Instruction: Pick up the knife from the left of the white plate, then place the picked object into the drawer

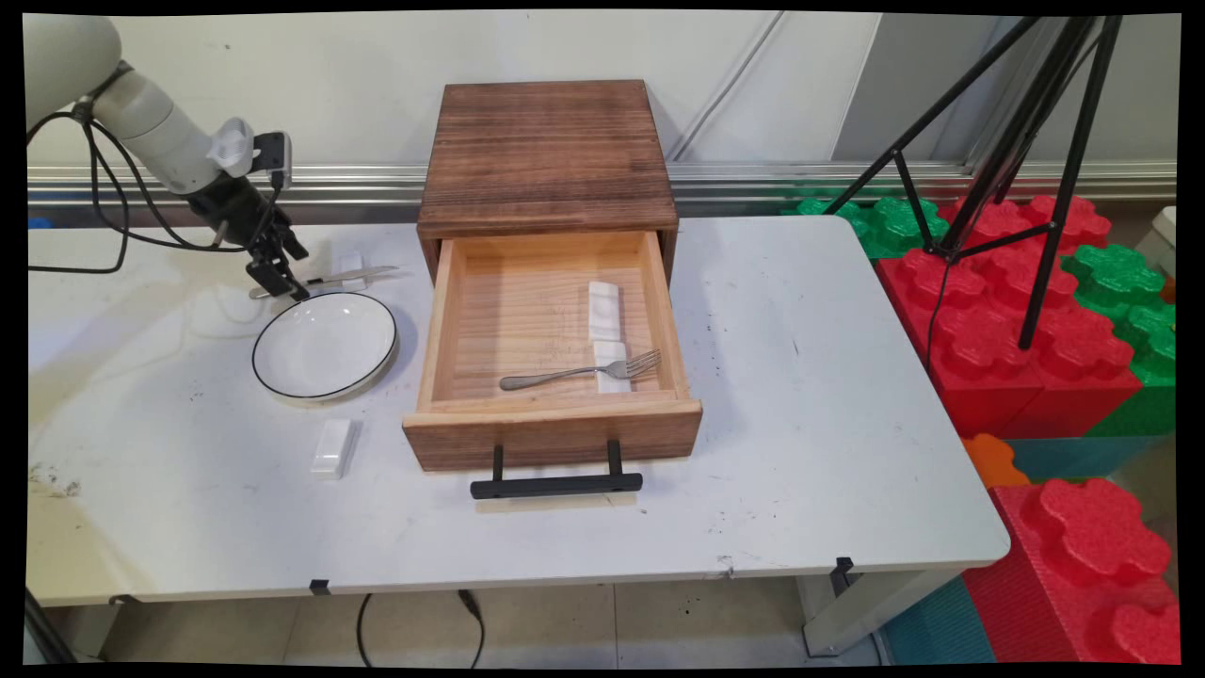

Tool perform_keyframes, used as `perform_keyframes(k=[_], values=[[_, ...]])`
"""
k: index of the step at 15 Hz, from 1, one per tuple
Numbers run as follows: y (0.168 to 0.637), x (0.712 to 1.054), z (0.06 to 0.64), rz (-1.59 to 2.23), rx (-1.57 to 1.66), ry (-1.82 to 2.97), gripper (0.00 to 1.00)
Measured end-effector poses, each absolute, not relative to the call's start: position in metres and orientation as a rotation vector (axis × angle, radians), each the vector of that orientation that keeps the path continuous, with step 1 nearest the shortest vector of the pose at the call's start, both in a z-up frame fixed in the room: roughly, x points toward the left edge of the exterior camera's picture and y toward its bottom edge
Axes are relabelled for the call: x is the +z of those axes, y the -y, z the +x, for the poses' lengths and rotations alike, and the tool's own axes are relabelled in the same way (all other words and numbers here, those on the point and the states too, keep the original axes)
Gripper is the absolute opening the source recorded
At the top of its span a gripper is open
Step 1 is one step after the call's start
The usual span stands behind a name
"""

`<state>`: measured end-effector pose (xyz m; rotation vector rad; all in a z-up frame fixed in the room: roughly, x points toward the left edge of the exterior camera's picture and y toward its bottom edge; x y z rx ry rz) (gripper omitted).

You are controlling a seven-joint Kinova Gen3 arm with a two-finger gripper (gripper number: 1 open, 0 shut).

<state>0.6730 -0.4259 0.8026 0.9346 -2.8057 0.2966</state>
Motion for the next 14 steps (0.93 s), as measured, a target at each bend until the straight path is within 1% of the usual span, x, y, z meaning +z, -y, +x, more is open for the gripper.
perform_keyframes(k=[1,8,14], values=[[0.4262,0.8013,0.6729,0.933,0.294,2.804,0.0],[0.4281,0.797,0.6738,0.925,0.284,2.8,0.0],[0.4294,0.8021,0.6747,0.911,0.285,2.798,0.0]])
